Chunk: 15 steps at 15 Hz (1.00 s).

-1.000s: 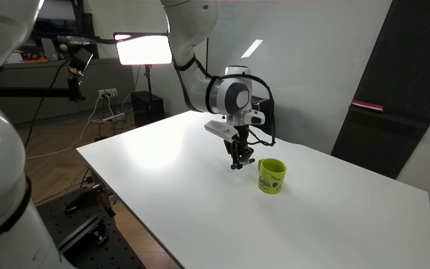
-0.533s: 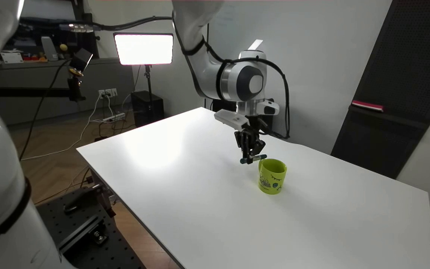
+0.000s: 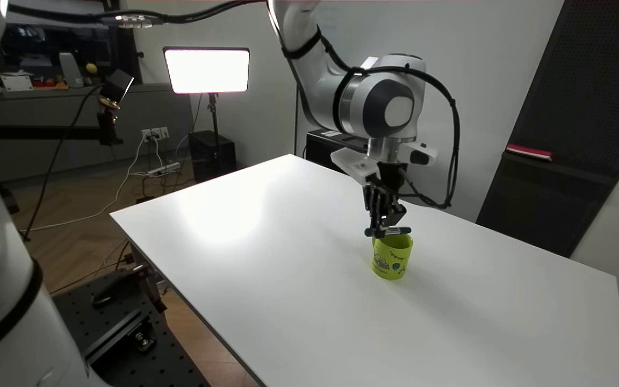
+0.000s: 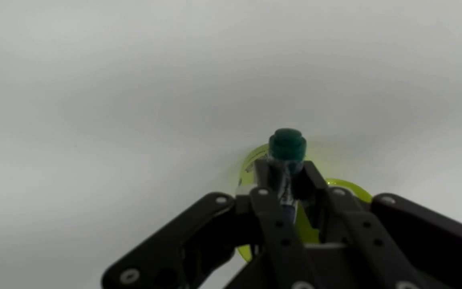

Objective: Put the marker inside the yellow mug

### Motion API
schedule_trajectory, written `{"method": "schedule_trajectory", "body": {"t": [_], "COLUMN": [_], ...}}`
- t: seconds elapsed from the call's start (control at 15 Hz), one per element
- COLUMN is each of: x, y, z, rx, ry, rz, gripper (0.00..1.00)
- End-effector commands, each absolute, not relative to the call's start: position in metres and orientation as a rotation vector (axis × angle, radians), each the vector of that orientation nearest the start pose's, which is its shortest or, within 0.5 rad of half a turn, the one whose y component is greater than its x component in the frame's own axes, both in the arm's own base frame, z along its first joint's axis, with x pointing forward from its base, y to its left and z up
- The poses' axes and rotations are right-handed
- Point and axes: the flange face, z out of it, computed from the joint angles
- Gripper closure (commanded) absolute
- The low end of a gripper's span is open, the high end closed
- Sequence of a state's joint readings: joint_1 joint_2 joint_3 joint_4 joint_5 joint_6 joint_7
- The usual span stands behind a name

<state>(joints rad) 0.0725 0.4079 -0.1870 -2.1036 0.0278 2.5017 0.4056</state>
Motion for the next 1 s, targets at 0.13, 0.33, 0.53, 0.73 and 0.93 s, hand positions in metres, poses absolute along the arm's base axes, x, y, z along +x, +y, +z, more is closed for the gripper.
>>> {"method": "schedule_trajectory", "body": {"t": [0.13, 0.33, 0.53, 0.73, 0.93], "x": [0.561, 0.564, 0.57, 0.573, 0.573], "y": [-0.076, -0.07, -0.066, -0.068, -0.078], "z": [0.251, 0.257, 0.256, 0.25, 0.247], "rx": [-2.835, -2.73, -2.658, -2.603, -2.527], "ry": [1.077, 1.089, 1.087, 1.094, 1.142], "rz": [0.074, 0.043, 0.015, 0.028, 0.048], "gripper": [0.94, 0.94, 0.94, 0.94, 0.94]}}
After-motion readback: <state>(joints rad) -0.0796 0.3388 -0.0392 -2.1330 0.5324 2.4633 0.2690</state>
